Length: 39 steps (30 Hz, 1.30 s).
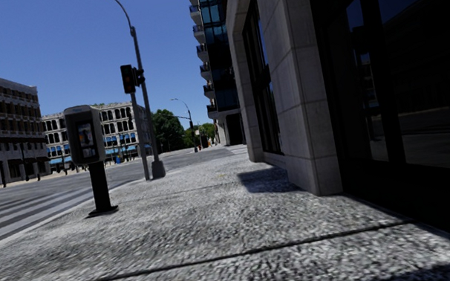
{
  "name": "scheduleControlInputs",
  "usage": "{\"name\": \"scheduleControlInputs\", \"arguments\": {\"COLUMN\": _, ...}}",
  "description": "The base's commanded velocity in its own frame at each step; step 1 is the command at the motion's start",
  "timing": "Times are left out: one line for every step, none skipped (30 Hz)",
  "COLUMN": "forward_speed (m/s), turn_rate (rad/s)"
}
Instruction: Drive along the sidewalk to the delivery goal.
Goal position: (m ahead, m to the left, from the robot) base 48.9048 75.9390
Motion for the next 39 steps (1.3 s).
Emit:
{"name": "scheduleControlInputs", "arguments": {"forward_speed": 1.95, "turn_rate": 0.00}}
{"name": "scheduleControlInputs", "arguments": {"forward_speed": 1.95, "turn_rate": 0.00}}
{"name": "scheduleControlInputs", "arguments": {"forward_speed": 1.94, "turn_rate": 0.00}}
{"name": "scheduleControlInputs", "arguments": {"forward_speed": 1.93, "turn_rate": 0.00}}
{"name": "scheduleControlInputs", "arguments": {"forward_speed": 1.93, "turn_rate": 0.00}}
{"name": "scheduleControlInputs", "arguments": {"forward_speed": 1.93, "turn_rate": 0.00}}
{"name": "scheduleControlInputs", "arguments": {"forward_speed": 1.92, "turn_rate": 0.00}}
{"name": "scheduleControlInputs", "arguments": {"forward_speed": 1.92, "turn_rate": 0.00}}
{"name": "scheduleControlInputs", "arguments": {"forward_speed": 1.92, "turn_rate": 0.00}}
{"name": "scheduleControlInputs", "arguments": {"forward_speed": 1.92, "turn_rate": 0.00}}
{"name": "scheduleControlInputs", "arguments": {"forward_speed": 1.92, "turn_rate": 0.00}}
{"name": "scheduleControlInputs", "arguments": {"forward_speed": 1.92, "turn_rate": 0.00}}
{"name": "scheduleControlInputs", "arguments": {"forward_speed": 1.92, "turn_rate": 0.00}}
{"name": "scheduleControlInputs", "arguments": {"forward_speed": 1.92, "turn_rate": 0.00}}
{"name": "scheduleControlInputs", "arguments": {"forward_speed": 1.92, "turn_rate": 0.00}}
{"name": "scheduleControlInputs", "arguments": {"forward_speed": 1.92, "turn_rate": 0.00}}
{"name": "scheduleControlInputs", "arguments": {"forward_speed": 1.92, "turn_rate": 0.00}}
{"name": "scheduleControlInputs", "arguments": {"forward_speed": 1.92, "turn_rate": 0.00}}
{"name": "scheduleControlInputs", "arguments": {"forward_speed": 1.92, "turn_rate": 0.00}}
{"name": "scheduleControlInputs", "arguments": {"forward_speed": 1.92, "turn_rate": 0.00}}
{"name": "scheduleControlInputs", "arguments": {"forward_speed": 1.92, "turn_rate": 0.00}}
{"name": "scheduleControlInputs", "arguments": {"forward_speed": 1.92, "turn_rate": 0.00}}
{"name": "scheduleControlInputs", "arguments": {"forward_speed": 1.92, "turn_rate": 0.00}}
{"name": "scheduleControlInputs", "arguments": {"forward_speed": 1.92, "turn_rate": 0.01}}
{"name": "scheduleControlInputs", "arguments": {"forward_speed": 1.92, "turn_rate": 0.01}}
{"name": "scheduleControlInputs", "arguments": {"forward_speed": 1.92, "turn_rate": 0.07}}
{"name": "scheduleControlInputs", "arguments": {"forward_speed": 1.92, "turn_rate": 0.16}}
{"name": "scheduleControlInputs", "arguments": {"forward_speed": 1.92, "turn_rate": 0.21}}
{"name": "scheduleControlInputs", "arguments": {"forward_speed": 1.92, "turn_rate": 0.21}}
{"name": "scheduleControlInputs", "arguments": {"forward_speed": 1.92, "turn_rate": 0.23}}
{"name": "scheduleControlInputs", "arguments": {"forward_speed": 1.92, "turn_rate": 0.23}}
{"name": "scheduleControlInputs", "arguments": {"forward_speed": 1.92, "turn_rate": 0.23}}
{"name": "scheduleControlInputs", "arguments": {"forward_speed": 1.92, "turn_rate": 0.23}}
{"name": "scheduleControlInputs", "arguments": {"forward_speed": 1.92, "turn_rate": 0.23}}
{"name": "scheduleControlInputs", "arguments": {"forward_speed": 1.92, "turn_rate": 0.23}}
{"name": "scheduleControlInputs", "arguments": {"forward_speed": 1.92, "turn_rate": 0.23}}
{"name": "scheduleControlInputs", "arguments": {"forward_speed": 1.92, "turn_rate": 0.27}}
{"name": "scheduleControlInputs", "arguments": {"forward_speed": 1.92, "turn_rate": 0.42}}
{"name": "scheduleControlInputs", "arguments": {"forward_speed": 1.92, "turn_rate": 0.49}}
